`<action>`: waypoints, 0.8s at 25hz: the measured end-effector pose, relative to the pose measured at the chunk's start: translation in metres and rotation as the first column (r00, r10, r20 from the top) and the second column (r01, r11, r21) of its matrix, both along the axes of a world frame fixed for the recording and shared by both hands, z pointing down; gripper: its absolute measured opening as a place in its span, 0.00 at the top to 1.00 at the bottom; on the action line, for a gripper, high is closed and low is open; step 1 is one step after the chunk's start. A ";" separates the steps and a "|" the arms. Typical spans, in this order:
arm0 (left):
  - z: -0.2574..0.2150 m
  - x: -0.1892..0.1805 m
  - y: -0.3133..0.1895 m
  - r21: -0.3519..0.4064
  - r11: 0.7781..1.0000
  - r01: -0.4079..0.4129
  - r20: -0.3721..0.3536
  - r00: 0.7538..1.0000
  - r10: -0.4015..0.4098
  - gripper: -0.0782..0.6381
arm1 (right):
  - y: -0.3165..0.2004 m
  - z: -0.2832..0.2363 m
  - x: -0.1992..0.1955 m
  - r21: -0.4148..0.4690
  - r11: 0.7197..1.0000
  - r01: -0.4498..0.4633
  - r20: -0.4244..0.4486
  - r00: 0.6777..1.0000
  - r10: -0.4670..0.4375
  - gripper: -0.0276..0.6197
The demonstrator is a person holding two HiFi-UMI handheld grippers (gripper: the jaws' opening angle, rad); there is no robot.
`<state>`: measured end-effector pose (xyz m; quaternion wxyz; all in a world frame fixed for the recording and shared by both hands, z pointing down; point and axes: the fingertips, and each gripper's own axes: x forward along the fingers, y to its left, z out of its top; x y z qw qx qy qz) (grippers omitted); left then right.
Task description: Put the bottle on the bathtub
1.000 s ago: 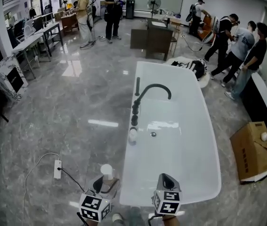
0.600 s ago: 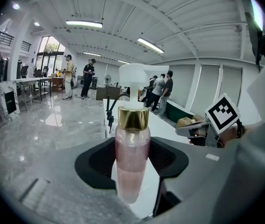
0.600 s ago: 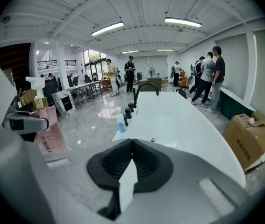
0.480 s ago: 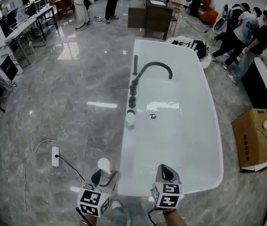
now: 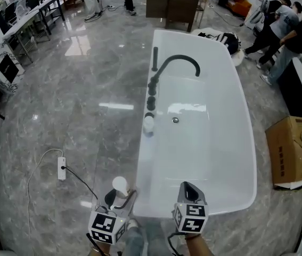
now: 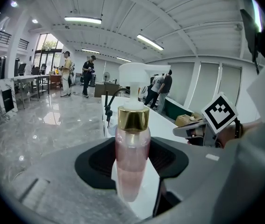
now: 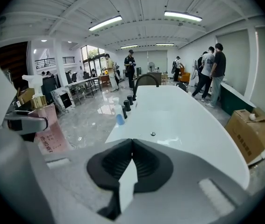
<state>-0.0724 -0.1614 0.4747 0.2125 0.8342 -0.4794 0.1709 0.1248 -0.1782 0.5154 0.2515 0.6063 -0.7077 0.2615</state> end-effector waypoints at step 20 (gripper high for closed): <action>0.048 0.024 -0.016 -0.012 0.999 -0.041 0.011 0.999 0.041 0.59 | 0.000 0.065 0.009 -0.066 0.998 -0.018 0.024 1.000 0.020 0.95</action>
